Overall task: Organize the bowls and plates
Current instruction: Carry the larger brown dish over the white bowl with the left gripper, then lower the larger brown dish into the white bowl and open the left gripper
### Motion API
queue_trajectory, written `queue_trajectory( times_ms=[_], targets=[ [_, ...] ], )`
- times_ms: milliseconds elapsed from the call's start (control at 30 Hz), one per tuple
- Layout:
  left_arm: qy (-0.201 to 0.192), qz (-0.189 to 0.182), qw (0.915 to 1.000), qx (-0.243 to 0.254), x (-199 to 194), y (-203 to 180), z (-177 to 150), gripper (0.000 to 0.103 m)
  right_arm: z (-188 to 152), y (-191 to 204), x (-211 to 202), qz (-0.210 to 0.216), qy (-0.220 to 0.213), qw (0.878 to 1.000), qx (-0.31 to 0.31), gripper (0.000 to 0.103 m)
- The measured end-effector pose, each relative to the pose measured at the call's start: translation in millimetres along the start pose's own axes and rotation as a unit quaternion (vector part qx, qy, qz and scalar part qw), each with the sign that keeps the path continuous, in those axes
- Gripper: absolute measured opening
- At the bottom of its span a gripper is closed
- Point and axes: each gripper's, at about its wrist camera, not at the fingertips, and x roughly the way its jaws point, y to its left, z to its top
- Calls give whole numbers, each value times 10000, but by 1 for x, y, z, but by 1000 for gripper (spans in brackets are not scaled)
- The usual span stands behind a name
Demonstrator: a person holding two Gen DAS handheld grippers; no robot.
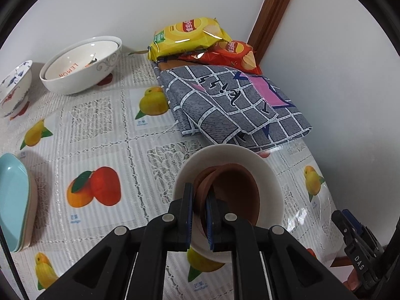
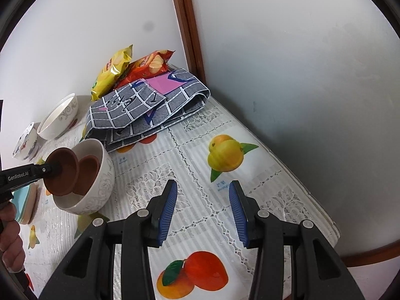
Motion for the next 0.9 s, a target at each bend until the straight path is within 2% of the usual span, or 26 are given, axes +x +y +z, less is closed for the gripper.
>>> queue_trajectory(
  times_ms=[367,633,800,900],
  targets=[
    [108,-135,9998,-119,17,0,5,9,-1,1,3,-80,53,9999,-74,43],
    [226,-363,9985,-349,25,4,5,11,-2,5,3,-122,98,9998,-151,43],
    [295,-432,9981,-318,24,4,4,11,-3,10,4,-135,151,9996,-205,43],
    [353,-359,9986,-148,23,0,3,15,-3,14,4,-92,145,9996,-232,43]
  ],
)
